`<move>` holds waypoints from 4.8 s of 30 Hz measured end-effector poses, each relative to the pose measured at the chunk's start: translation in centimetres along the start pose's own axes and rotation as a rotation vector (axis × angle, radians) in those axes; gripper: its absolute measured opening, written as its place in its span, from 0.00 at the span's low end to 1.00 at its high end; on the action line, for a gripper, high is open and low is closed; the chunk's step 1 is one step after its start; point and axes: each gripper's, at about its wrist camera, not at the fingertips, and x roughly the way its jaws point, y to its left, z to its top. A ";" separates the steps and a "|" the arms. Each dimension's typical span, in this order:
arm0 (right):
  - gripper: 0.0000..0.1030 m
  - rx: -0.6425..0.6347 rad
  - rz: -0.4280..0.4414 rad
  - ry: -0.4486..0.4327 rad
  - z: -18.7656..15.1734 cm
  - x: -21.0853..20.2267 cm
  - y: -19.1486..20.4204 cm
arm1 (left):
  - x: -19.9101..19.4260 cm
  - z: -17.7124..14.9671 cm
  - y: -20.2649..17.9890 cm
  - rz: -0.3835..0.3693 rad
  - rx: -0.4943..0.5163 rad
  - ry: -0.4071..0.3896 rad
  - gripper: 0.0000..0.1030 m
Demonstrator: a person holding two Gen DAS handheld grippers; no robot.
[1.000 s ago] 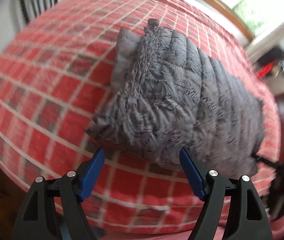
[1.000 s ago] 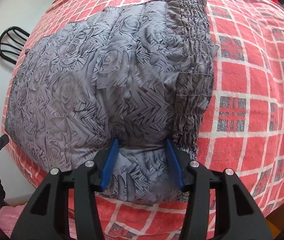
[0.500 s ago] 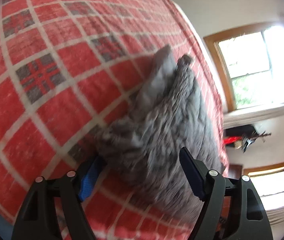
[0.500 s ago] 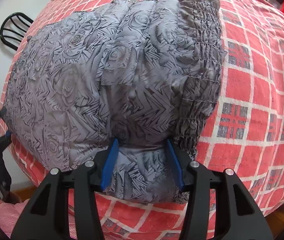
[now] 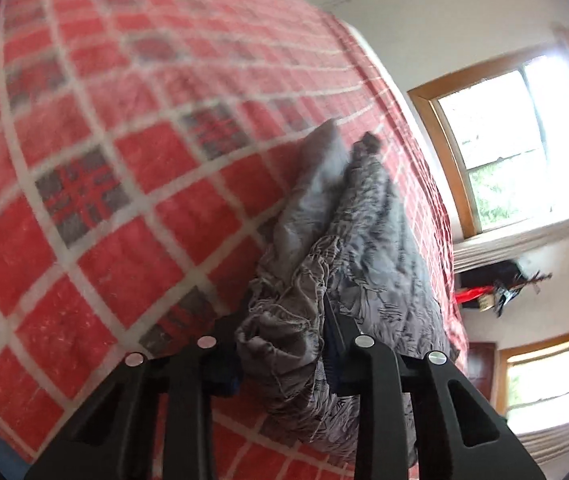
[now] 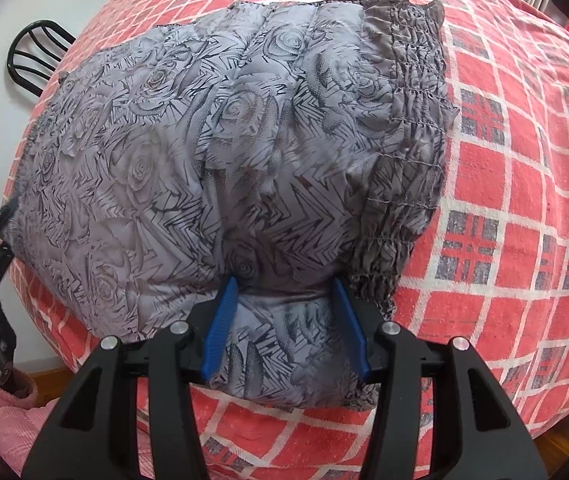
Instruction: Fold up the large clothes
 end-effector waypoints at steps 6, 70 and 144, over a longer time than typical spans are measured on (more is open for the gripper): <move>0.49 0.008 0.020 -0.021 -0.5 0.0 -0.8 | 1.6 0.4 1.2 -0.009 0.009 0.012 0.29; 0.81 0.127 0.354 -0.163 6.1 -9.1 -7.2 | 8.0 -8.2 -28.7 0.122 0.786 0.227 0.45; 0.37 0.332 0.340 -0.161 2.5 -4.5 -13.5 | 15.3 -12.1 -31.4 0.118 1.025 0.413 0.47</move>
